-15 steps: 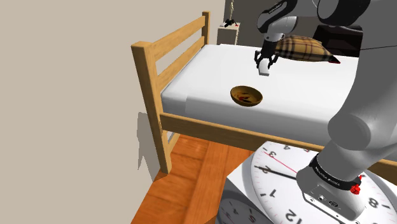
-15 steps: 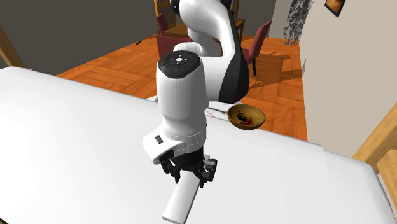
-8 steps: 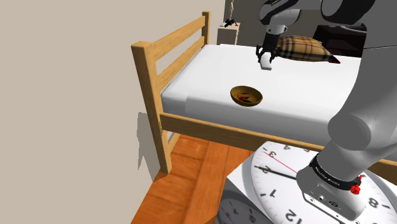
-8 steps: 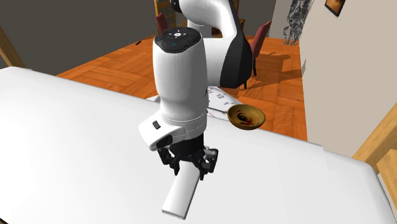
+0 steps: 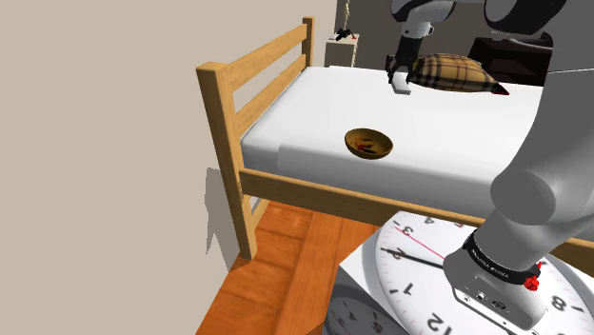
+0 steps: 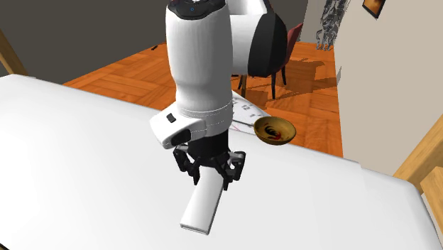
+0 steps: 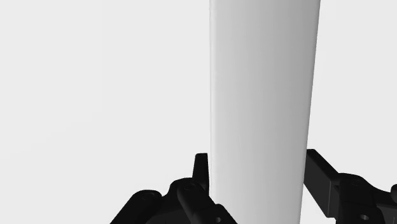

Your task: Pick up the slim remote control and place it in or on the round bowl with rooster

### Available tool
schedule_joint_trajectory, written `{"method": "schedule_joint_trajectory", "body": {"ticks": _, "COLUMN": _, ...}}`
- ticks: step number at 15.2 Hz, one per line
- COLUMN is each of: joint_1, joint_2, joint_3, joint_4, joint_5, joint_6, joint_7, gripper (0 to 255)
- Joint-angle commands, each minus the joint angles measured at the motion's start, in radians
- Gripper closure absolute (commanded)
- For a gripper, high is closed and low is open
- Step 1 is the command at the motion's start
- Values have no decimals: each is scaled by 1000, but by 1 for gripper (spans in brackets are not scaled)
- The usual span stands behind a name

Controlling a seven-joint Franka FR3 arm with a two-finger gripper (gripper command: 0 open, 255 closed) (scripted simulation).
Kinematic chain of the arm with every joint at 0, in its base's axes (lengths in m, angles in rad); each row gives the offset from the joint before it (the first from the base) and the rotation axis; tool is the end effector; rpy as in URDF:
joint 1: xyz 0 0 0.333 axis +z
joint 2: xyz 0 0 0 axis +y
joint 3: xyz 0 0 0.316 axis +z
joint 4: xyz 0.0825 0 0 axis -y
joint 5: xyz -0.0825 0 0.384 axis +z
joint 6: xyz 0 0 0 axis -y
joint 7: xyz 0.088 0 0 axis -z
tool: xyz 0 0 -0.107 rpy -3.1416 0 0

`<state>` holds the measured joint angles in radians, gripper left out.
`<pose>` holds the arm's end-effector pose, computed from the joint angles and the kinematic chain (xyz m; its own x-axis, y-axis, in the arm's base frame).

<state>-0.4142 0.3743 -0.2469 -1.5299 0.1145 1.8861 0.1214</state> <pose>0.5446 -0.3859 0.4468 0.6951 -0.7188 -0.0087 -0.7189 -0.6949 -0.0182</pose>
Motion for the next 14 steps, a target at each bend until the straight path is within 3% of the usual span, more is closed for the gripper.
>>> {"method": "schedule_joint_trajectory", "body": {"ticks": 1, "joint_1": -1, "joint_2": -3, "joint_3": -1, "joint_4": 10, "joint_5": -1, "joint_6": -14, "joint_7": 0, "gripper": 255}}
{"method": "schedule_joint_trajectory", "body": {"ticks": 7, "joint_1": 82, "joint_2": -218, "joint_3": 19, "joint_4": -283, "joint_5": -55, "joint_6": 74, "joint_7": 100, "gripper": 255}}
{"method": "schedule_joint_trajectory", "body": {"ticks": 14, "joint_1": 151, "joint_2": -434, "joint_3": 74, "joint_4": -545, "joint_5": -103, "joint_6": 128, "joint_7": 240, "gripper": 255}}
